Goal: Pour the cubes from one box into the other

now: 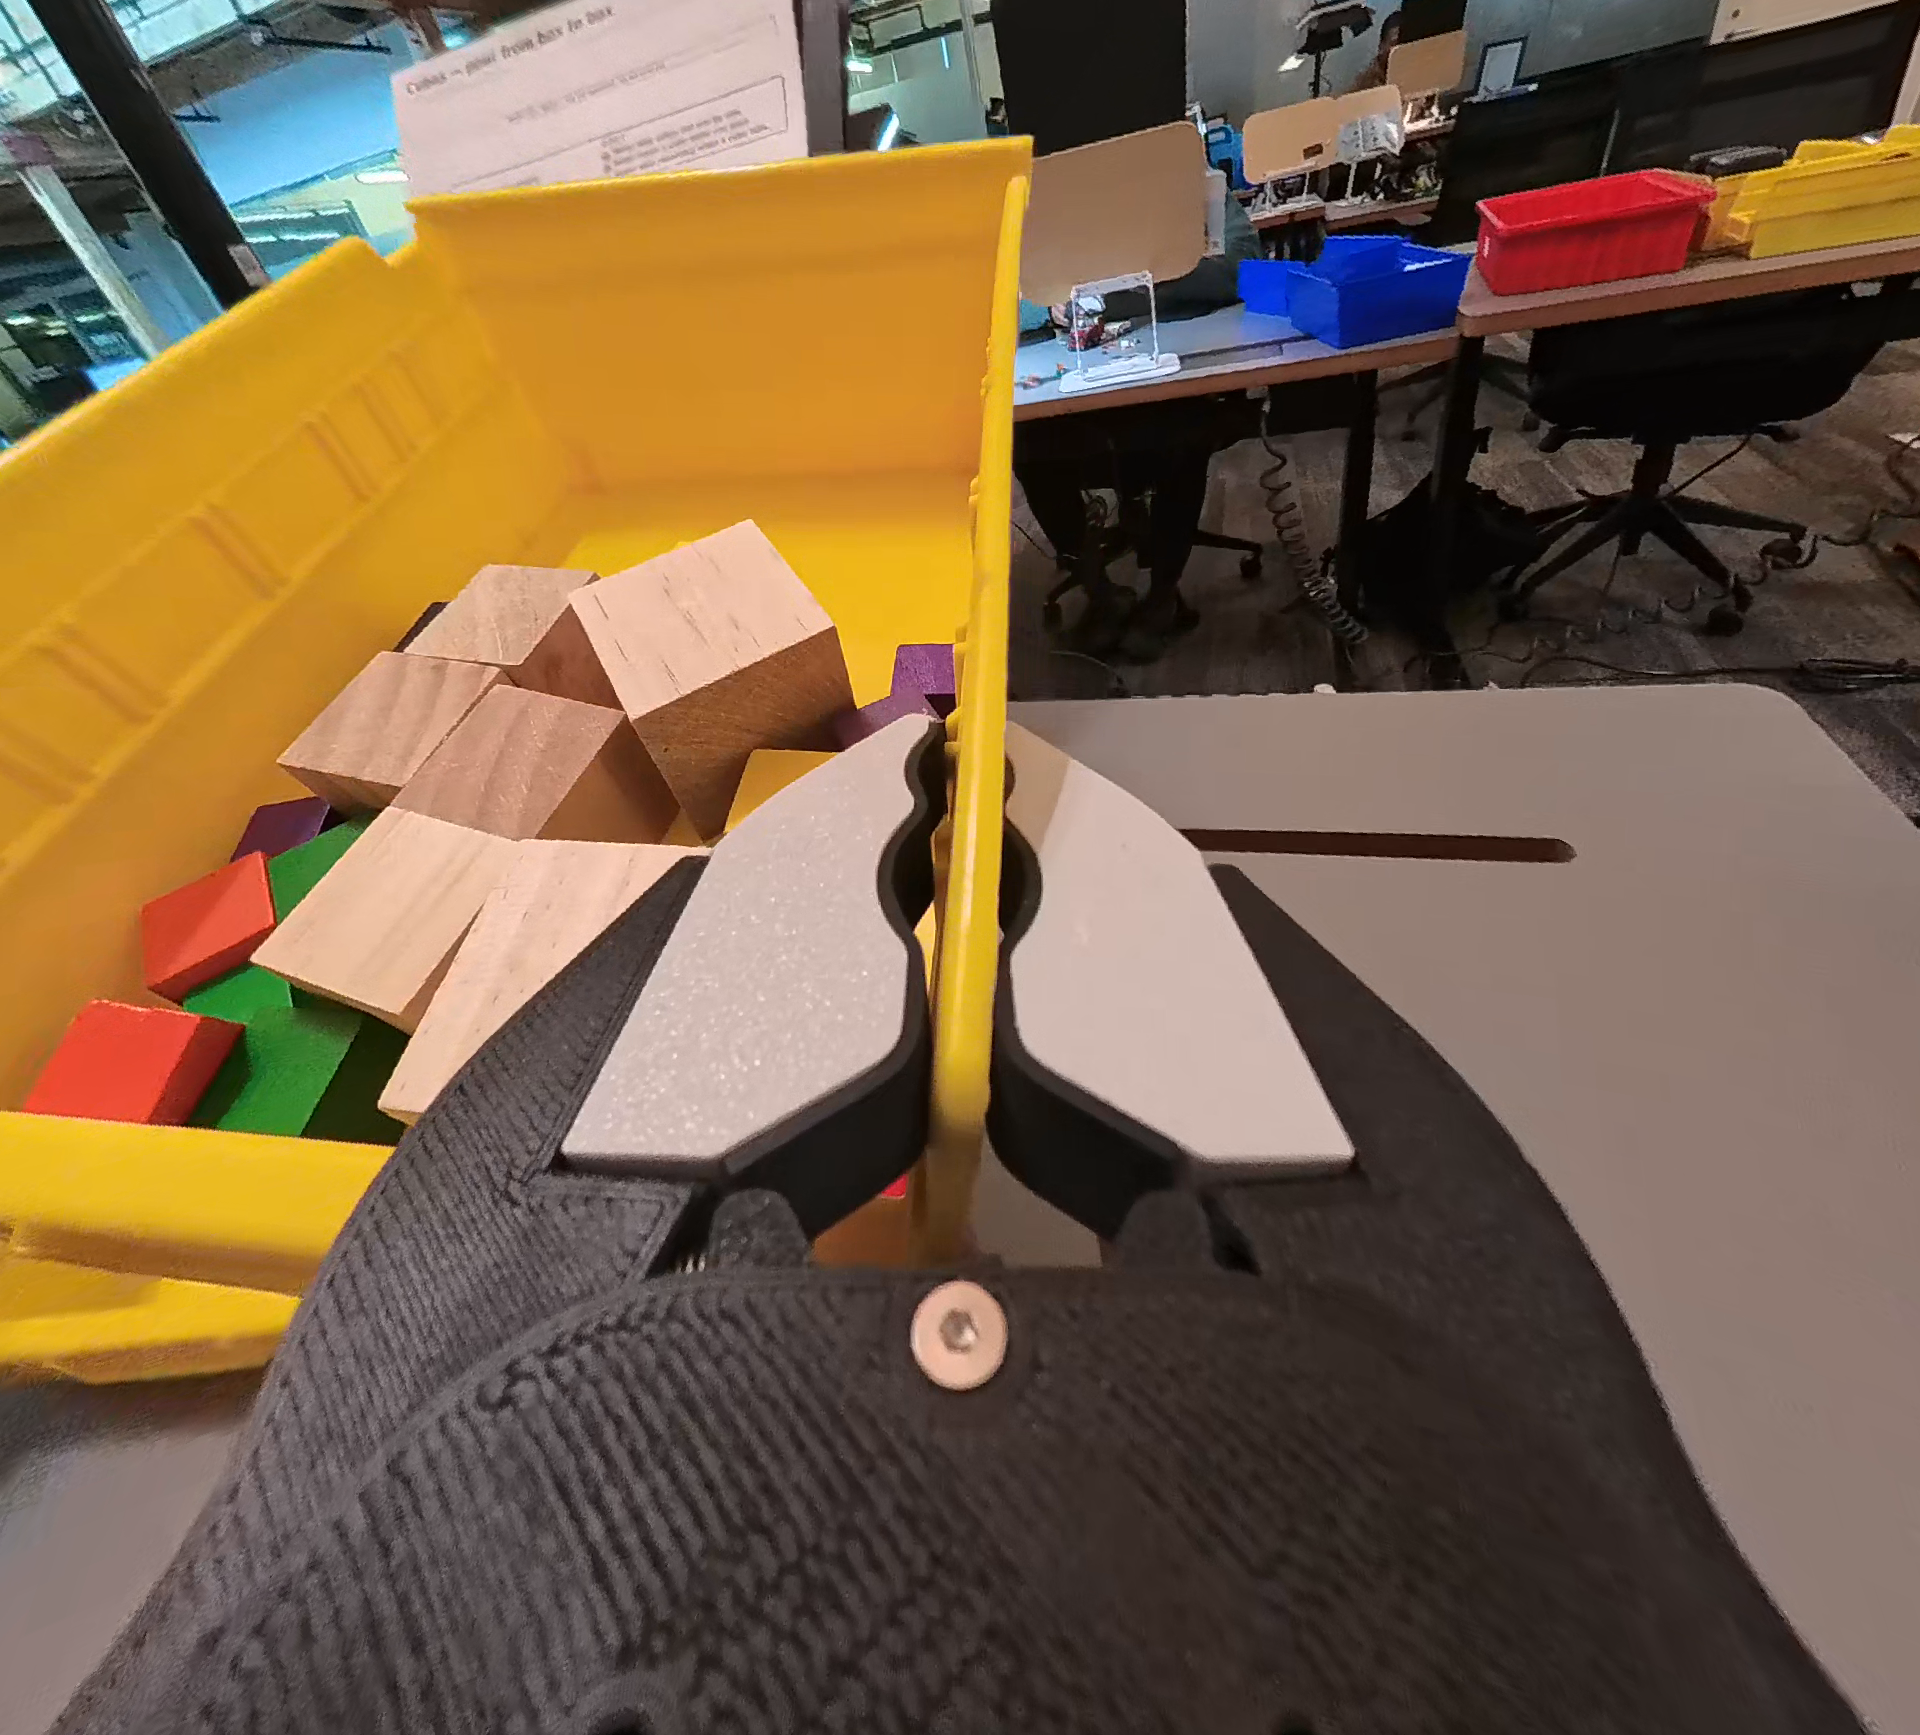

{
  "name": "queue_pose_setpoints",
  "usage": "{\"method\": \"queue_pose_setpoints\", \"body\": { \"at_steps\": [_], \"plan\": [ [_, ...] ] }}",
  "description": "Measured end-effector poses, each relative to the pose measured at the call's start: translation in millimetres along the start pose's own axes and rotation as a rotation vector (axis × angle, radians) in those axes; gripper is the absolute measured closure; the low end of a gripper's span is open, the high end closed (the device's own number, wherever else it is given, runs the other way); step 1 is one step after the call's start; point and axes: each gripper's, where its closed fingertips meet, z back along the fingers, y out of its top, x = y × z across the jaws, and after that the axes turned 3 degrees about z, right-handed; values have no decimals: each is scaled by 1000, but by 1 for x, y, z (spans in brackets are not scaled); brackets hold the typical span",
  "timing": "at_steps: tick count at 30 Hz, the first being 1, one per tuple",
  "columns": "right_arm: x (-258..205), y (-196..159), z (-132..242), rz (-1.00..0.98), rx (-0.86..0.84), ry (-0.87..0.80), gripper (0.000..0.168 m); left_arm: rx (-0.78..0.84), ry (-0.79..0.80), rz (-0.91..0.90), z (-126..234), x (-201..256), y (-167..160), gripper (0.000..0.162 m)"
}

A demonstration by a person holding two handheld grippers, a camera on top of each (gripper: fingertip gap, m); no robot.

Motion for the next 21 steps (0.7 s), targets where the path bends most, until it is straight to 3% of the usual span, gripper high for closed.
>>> {"method": "queue_pose_setpoints", "body": {
  "at_steps": [1,6,14,21],
  "plan": [
    [-3,3,-2,-5,2,4,163,19,-4,8,1,20,-2,152],
    [-23,21,-10,-18,4,37,163,87,-60,-12,-6,129,-6,154],
    [-59,43,-28,25,-21,86,163,111,-160,-196,-33,301,8,157],
    [-79,44,-35,79,-40,82,163,95,-269,-265,-35,400,1,157]
  ]
}}
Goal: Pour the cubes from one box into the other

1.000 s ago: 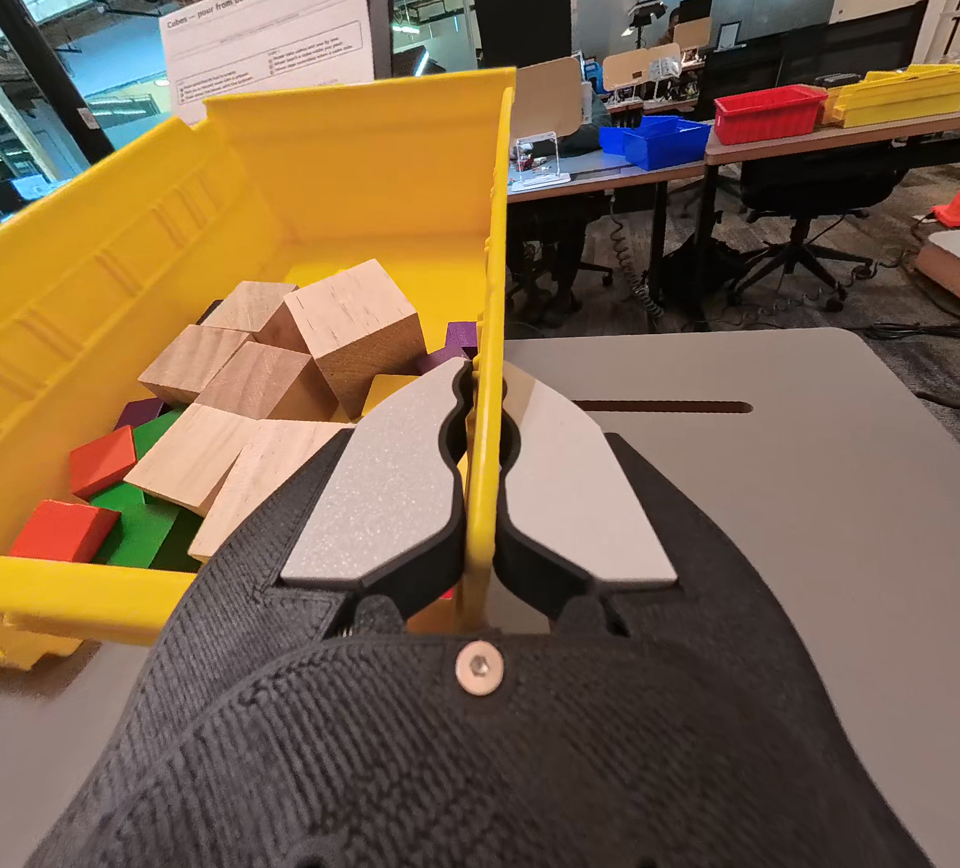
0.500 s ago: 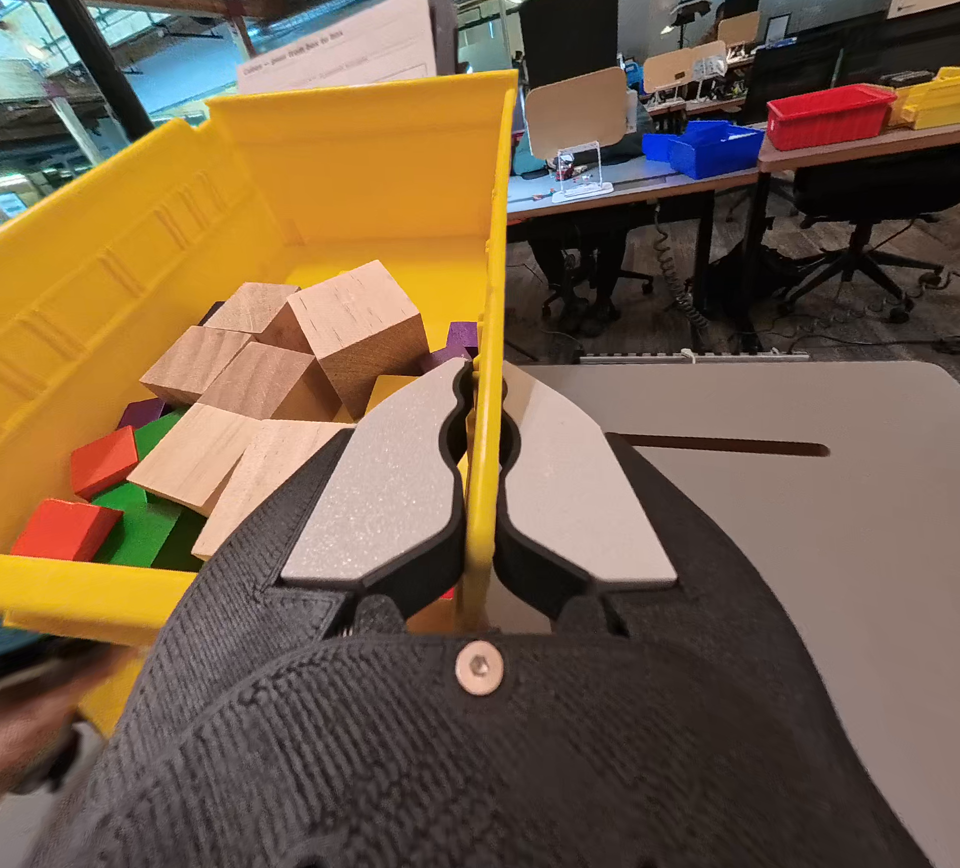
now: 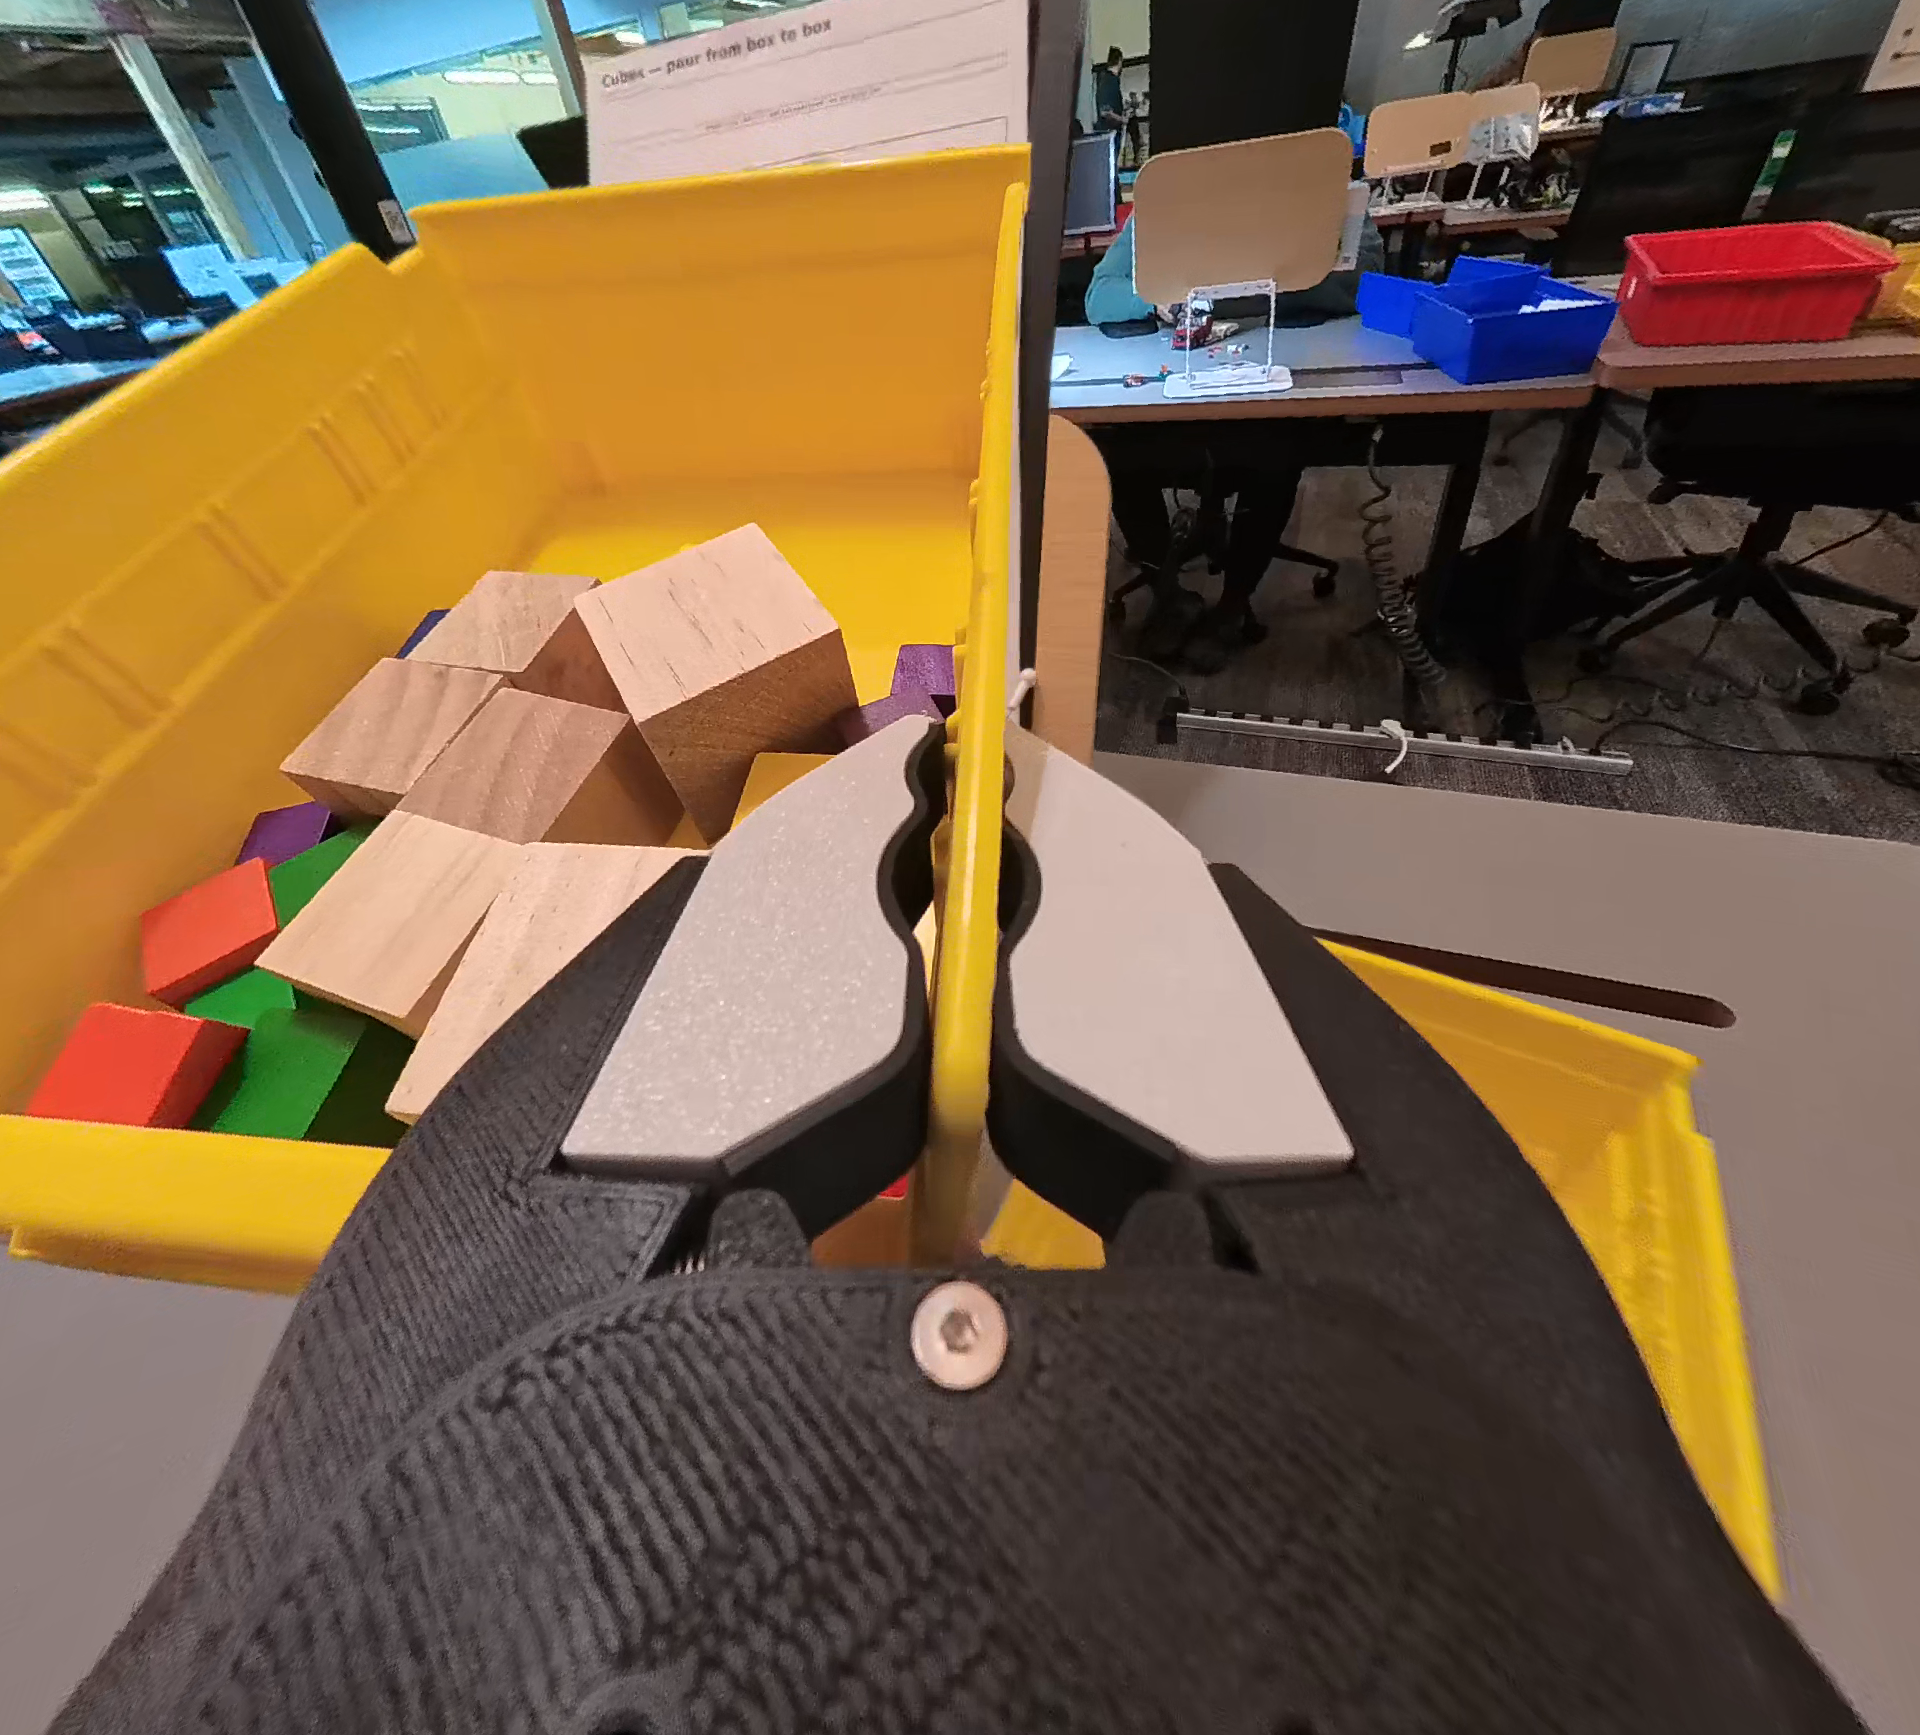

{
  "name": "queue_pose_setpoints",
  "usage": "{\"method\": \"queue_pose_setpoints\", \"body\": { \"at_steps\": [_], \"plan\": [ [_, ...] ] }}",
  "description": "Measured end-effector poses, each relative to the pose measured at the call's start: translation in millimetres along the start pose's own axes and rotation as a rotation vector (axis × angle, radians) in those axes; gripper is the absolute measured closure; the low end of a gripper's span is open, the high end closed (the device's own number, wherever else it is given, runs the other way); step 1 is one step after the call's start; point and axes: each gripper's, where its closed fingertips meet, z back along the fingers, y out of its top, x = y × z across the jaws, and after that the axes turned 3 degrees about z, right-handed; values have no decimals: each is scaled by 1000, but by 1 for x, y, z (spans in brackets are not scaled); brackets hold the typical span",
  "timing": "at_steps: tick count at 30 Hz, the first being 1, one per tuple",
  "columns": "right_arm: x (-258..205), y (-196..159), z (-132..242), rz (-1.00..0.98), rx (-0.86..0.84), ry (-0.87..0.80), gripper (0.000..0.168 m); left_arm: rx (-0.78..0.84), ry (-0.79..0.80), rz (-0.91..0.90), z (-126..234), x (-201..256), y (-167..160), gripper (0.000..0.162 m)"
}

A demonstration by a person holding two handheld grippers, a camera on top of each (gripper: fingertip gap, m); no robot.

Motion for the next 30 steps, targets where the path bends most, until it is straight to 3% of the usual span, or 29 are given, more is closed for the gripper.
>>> {"method": "queue_pose_setpoints", "body": {
  "at_steps": [4,6,7,9,12,16,22,26,30],
  "plan": [
    [-6,-7,-6,-35,-8,19,163,12,-81,53,2,19,-1,153],
    [-10,-5,-7,-37,-6,25,163,60,-167,138,12,23,5,140],
    [-13,-3,-7,-31,-3,27,163,120,-229,181,20,24,14,122],
    [-19,3,-8,-8,7,31,163,218,-308,254,41,12,25,100],
    [-33,7,-14,5,9,42,163,305,-381,353,74,-32,23,95],
    [-64,-15,-39,-11,-30,100,163,351,-229,390,110,-142,-24,90],
    [-146,-95,-91,-92,-104,212,163,430,119,380,201,-300,-96,89],
    [-204,-154,-123,-157,-179,272,163,429,320,350,253,-365,-134,91],
    [-249,-199,-144,-118,-240,275,163,414,402,354,273,-397,-151,92]
  ]
}}
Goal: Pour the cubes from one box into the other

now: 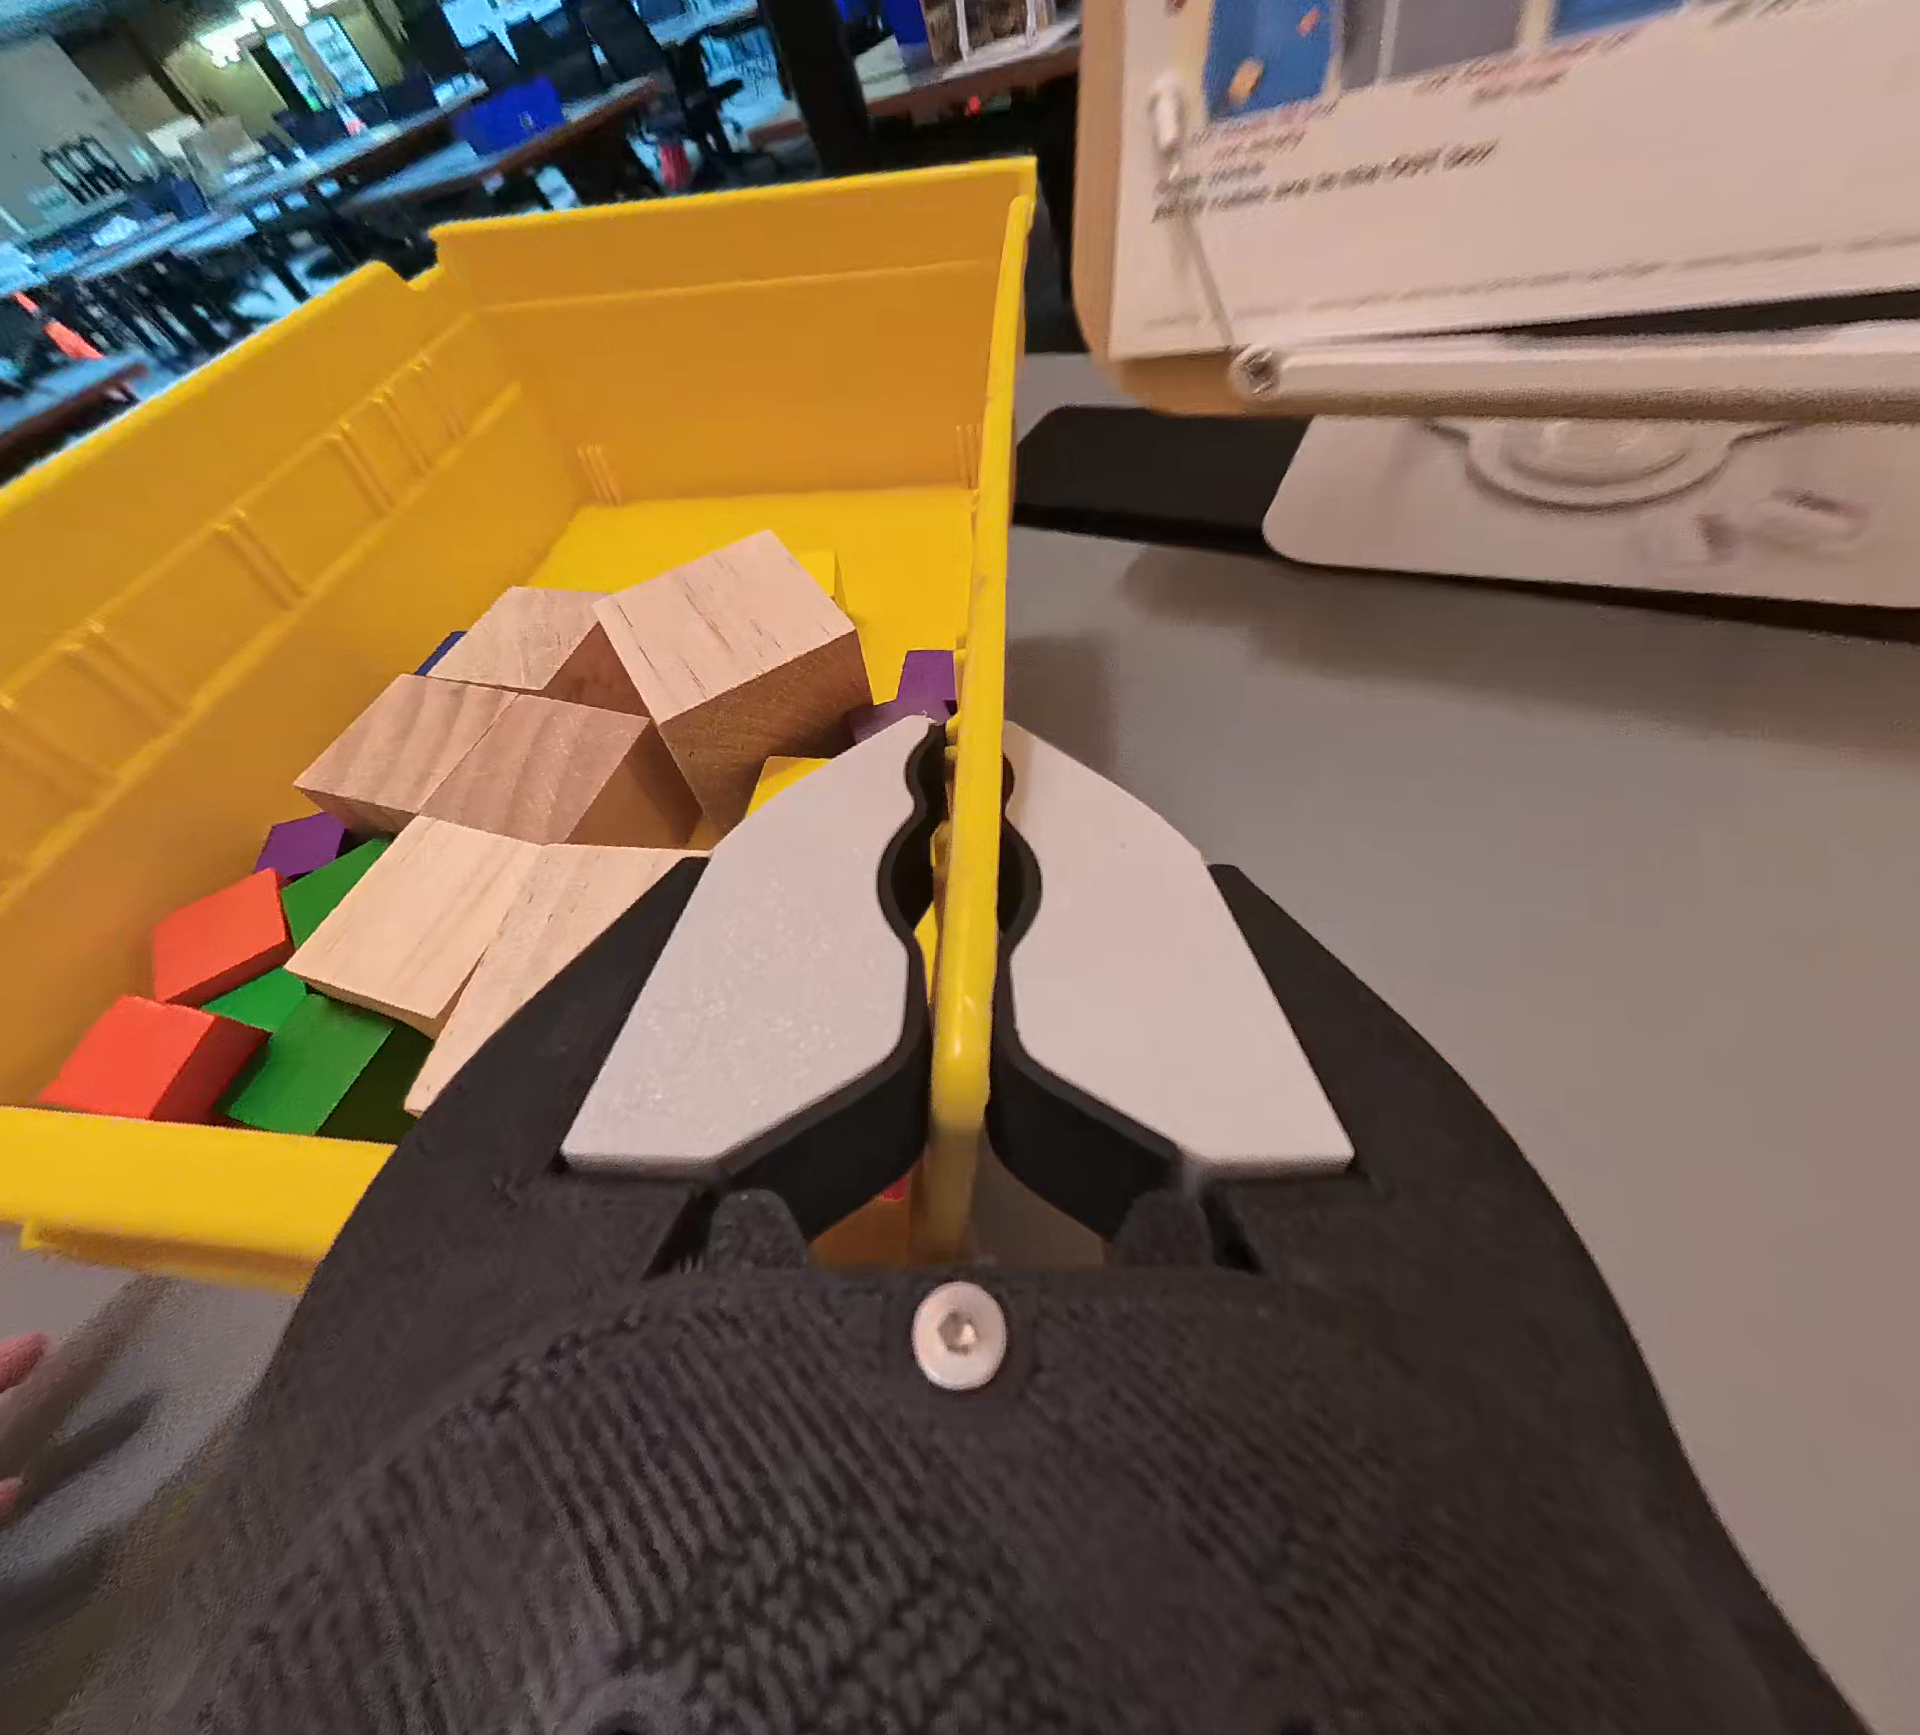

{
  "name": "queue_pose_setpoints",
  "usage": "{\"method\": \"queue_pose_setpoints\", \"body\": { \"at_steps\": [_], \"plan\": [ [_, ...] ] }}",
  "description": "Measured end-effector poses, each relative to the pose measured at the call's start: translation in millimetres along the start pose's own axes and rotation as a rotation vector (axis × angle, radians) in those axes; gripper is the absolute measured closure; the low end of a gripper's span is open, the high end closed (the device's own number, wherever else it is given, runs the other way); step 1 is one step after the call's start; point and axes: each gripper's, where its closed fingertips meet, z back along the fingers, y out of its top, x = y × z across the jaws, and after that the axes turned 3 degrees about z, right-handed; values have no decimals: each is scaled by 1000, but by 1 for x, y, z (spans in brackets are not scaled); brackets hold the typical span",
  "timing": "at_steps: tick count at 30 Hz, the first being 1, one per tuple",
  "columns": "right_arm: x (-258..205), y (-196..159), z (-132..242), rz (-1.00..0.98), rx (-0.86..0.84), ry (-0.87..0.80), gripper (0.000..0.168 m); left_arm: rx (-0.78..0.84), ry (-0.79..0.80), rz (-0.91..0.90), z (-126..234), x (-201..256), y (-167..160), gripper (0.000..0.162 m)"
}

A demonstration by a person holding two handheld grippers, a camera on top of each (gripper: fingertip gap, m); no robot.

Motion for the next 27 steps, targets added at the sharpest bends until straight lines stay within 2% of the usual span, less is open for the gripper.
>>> {"method": "queue_pose_setpoints", "body": {
  "at_steps": [4,6,8,12,16,18,21,22,24,27],
  "plan": [
    [-20,-27,-25,81,-43,-40,163,-18,15,22,-4,-11,-4,92],
    [-24,-36,-32,103,-47,-62,163,-26,44,16,-5,-15,-9,104],
    [-23,-48,-38,76,-71,-73,163,-33,69,-1,-6,-20,-15,105],
    [-21,-55,-43,55,-35,-123,163,-42,134,-56,-10,-35,-17,99],
    [-31,-62,-47,3,11,-156,161,-8,132,1,-13,-39,-11,99],
    [-45,-63,-49,-1,2,-129,153,6,132,8,-15,-38,-8,99],
    [-77,-68,-53,20,-62,36,127,6,135,-15,-20,-33,-8,99],
    [-82,-67,-50,28,-79,73,125,-3,134,-16,-21,-32,-9,99],
    [-83,-53,-35,57,-47,113,123,-4,133,-15,-23,-29,-8,98],
    [-64,-33,9,153,-35,113,105,4,128,-52,-24,-26,-5,98]
  ]
}}
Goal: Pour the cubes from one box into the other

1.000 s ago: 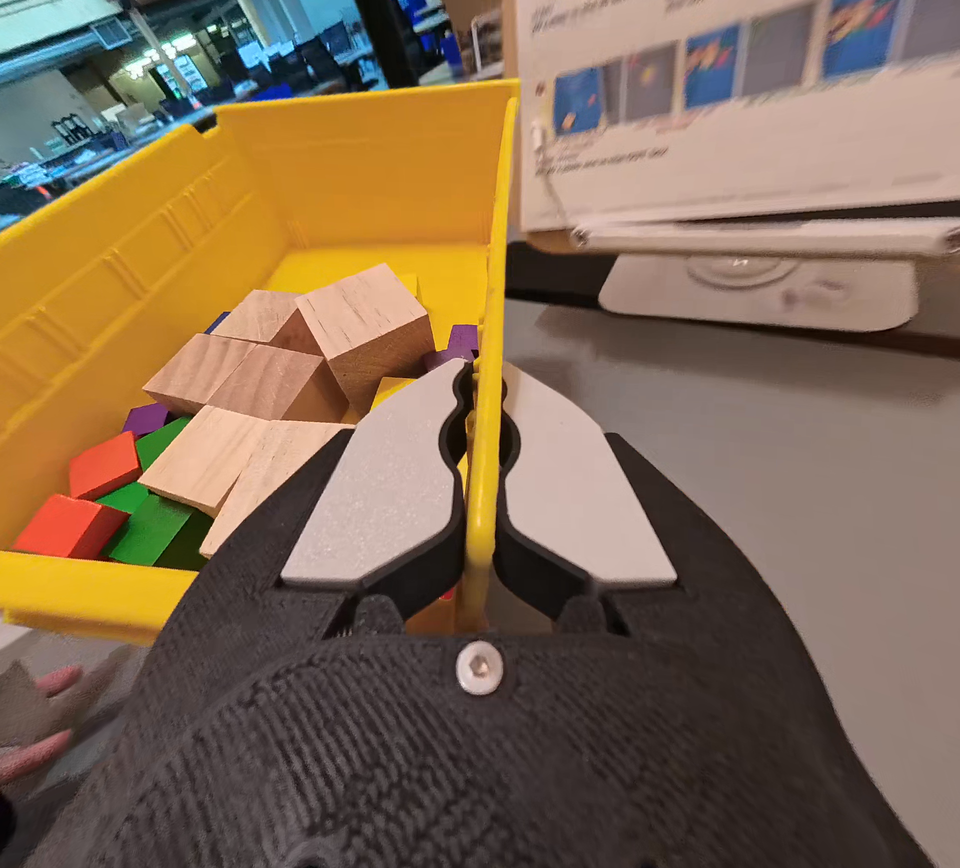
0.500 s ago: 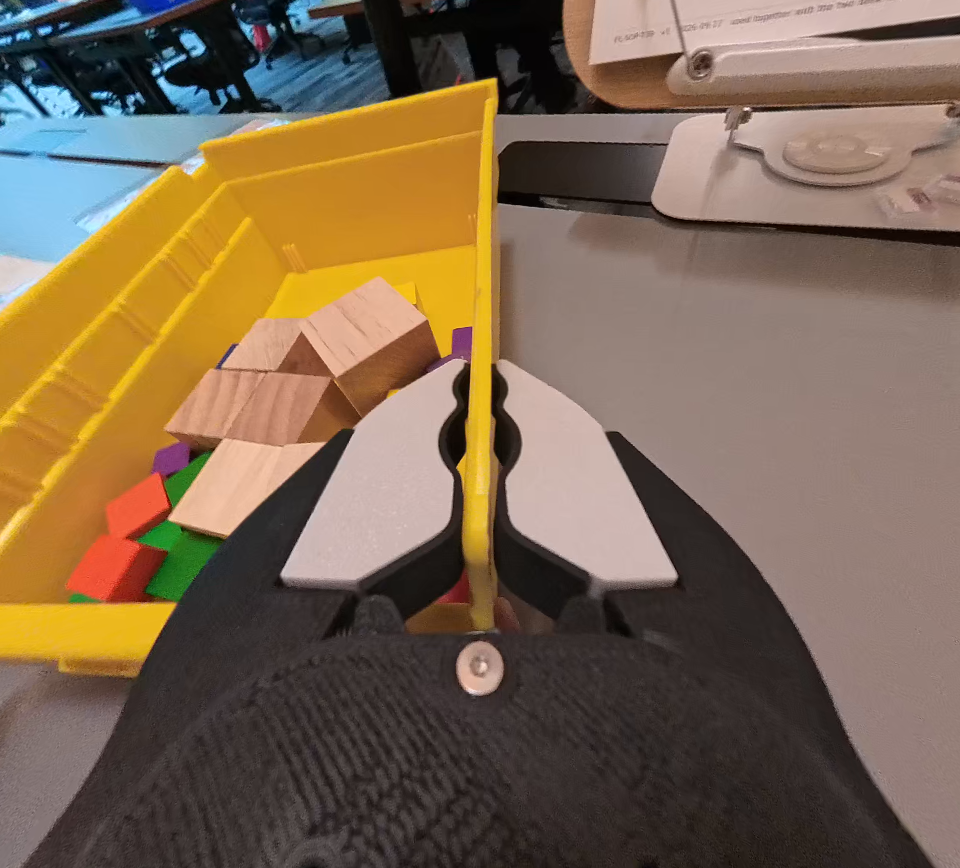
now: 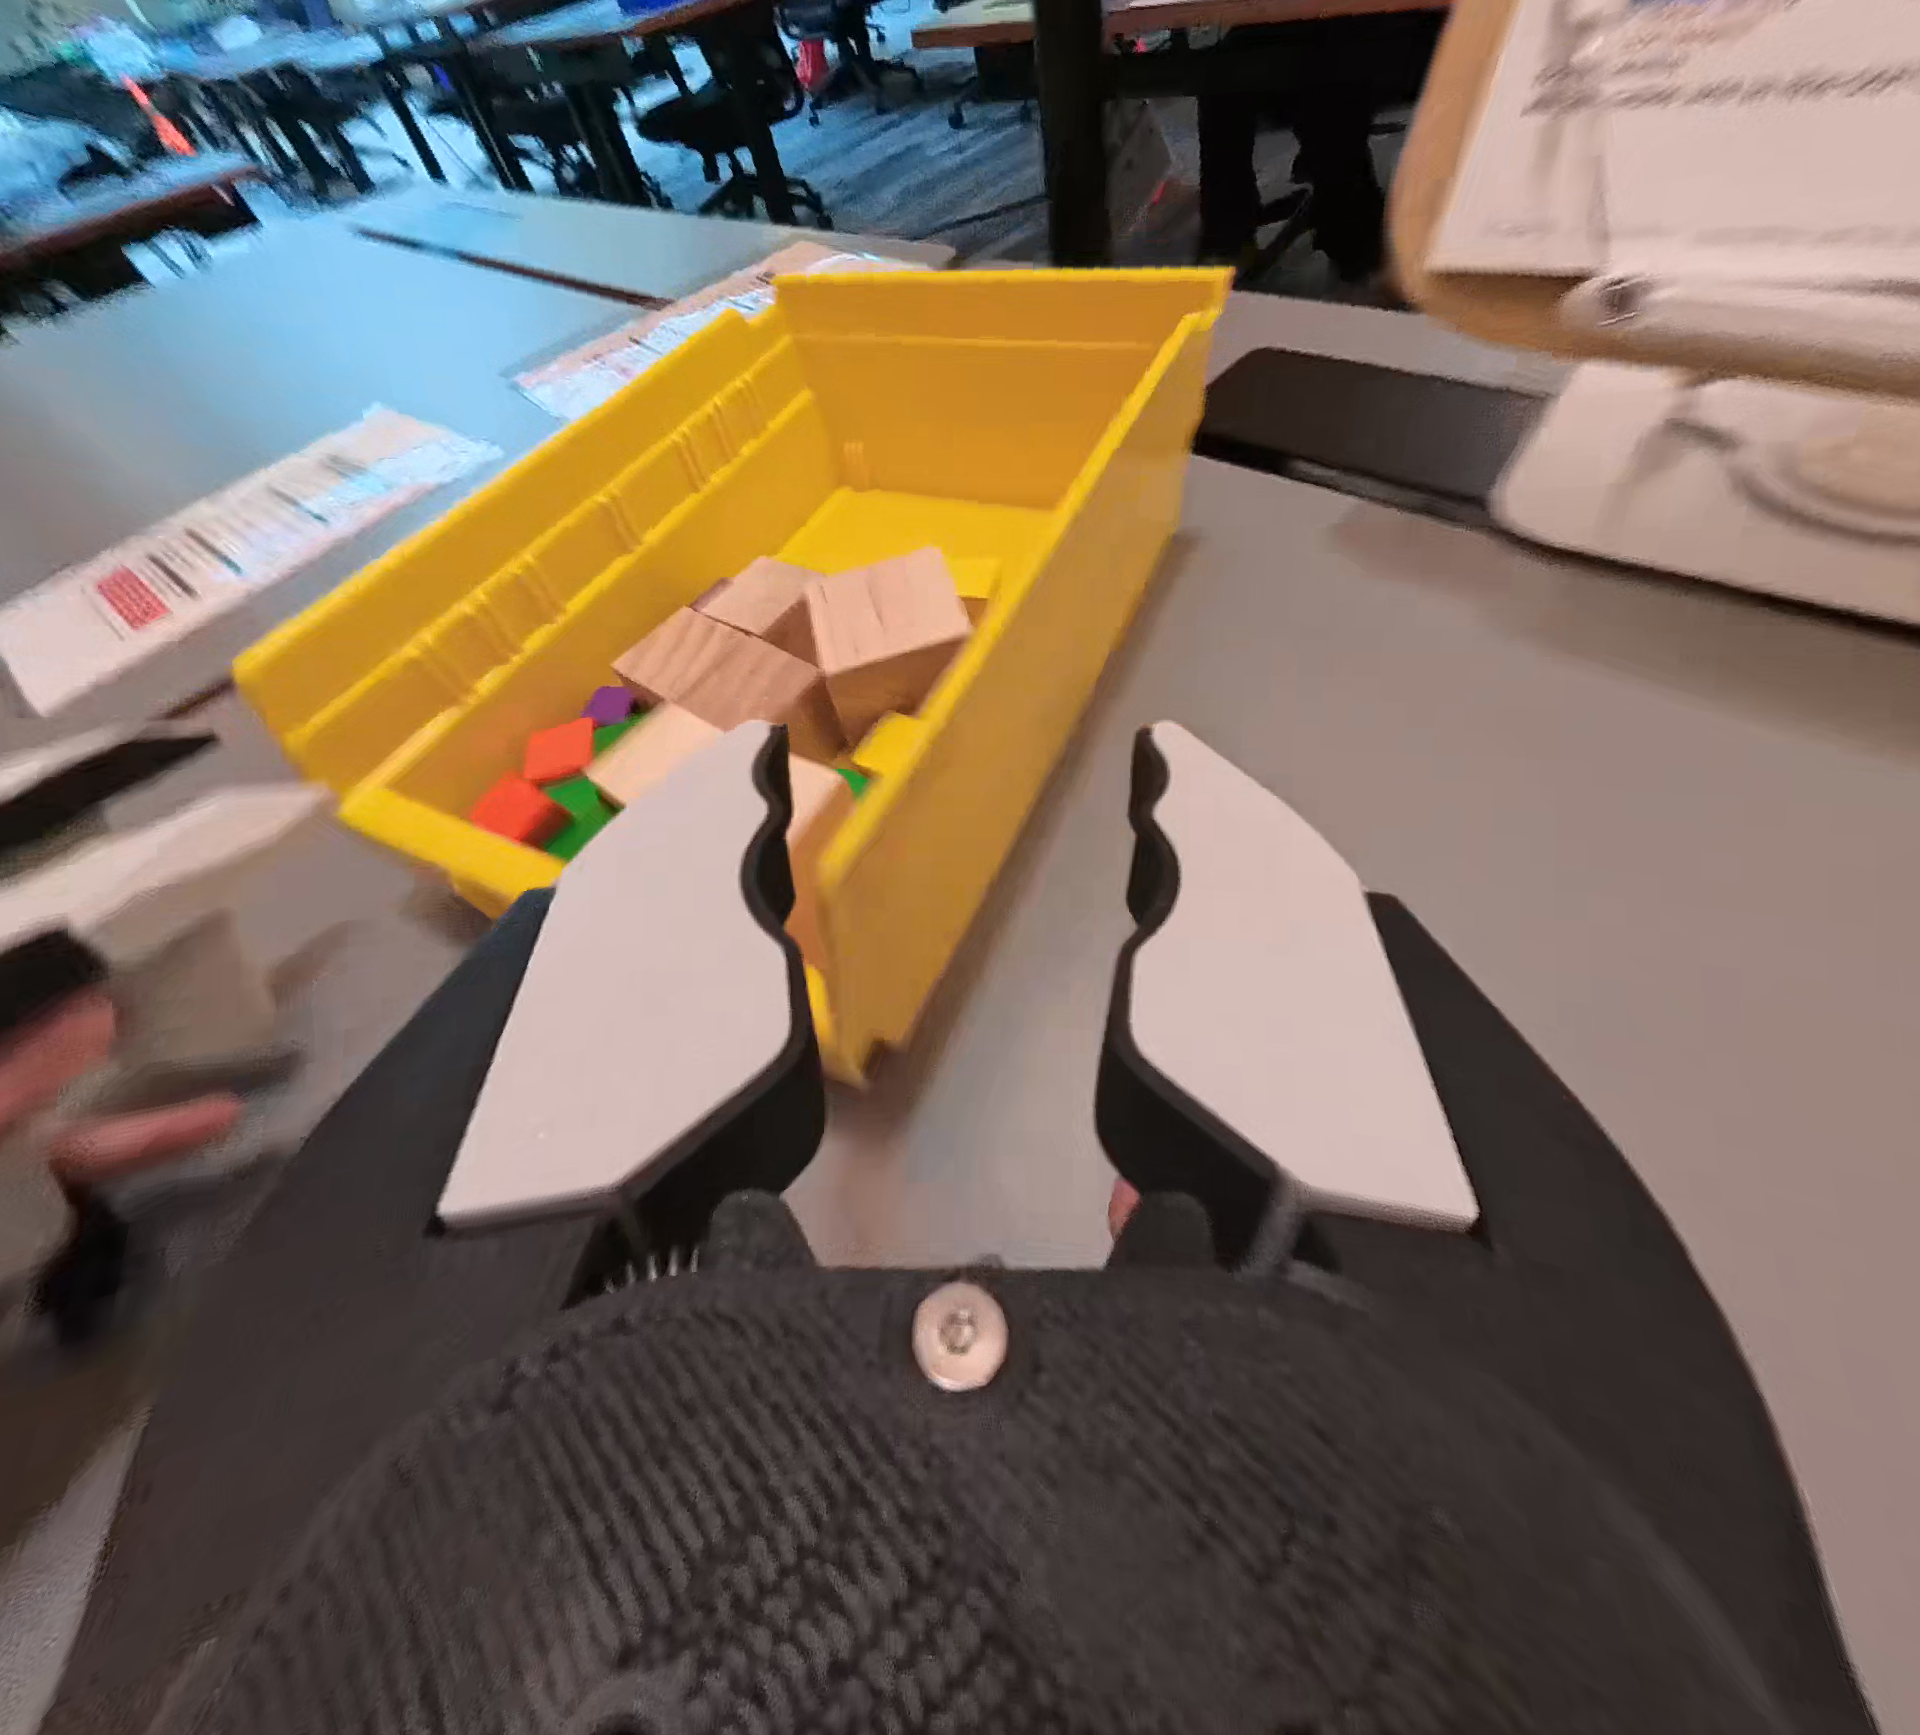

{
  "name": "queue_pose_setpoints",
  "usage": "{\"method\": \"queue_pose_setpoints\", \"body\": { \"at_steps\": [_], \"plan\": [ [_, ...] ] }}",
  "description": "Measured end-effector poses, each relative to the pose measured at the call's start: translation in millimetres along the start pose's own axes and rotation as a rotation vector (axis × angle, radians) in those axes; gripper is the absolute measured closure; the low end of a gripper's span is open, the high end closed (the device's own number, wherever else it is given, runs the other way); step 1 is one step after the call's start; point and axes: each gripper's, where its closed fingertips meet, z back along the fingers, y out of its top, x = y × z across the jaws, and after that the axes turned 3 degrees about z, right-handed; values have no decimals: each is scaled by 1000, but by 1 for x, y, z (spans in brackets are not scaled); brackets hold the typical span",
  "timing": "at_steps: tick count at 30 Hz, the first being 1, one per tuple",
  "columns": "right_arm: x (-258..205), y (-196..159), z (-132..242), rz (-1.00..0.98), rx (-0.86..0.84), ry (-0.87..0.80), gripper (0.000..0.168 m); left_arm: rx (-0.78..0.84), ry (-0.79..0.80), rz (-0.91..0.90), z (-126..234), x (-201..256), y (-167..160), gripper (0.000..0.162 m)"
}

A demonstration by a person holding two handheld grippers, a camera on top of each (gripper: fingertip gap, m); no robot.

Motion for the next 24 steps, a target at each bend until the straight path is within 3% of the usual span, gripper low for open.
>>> {"method": "queue_pose_setpoints", "body": {
  "at_steps": [1,5,9,15,19,24],
  "plan": [
    [17,3,22,62,-7,-57,105,-3,15,-21,-1,-3,0,98],
    [129,4,135,302,6,-537,113,-9,62,-39,-8,-24,5,97],
    [197,-34,206,205,-91,-733,104,-22,88,-43,-21,-42,14,95],
    [249,-70,233,188,-148,-852,98,-110,50,-11,-52,-42,9,92],
    [257,-69,231,212,-148,-807,162,-151,10,47,-58,-39,1,93],
    [290,-73,243,136,-129,-820,165,-110,-46,54,-58,-37,4,111]
  ]
}}
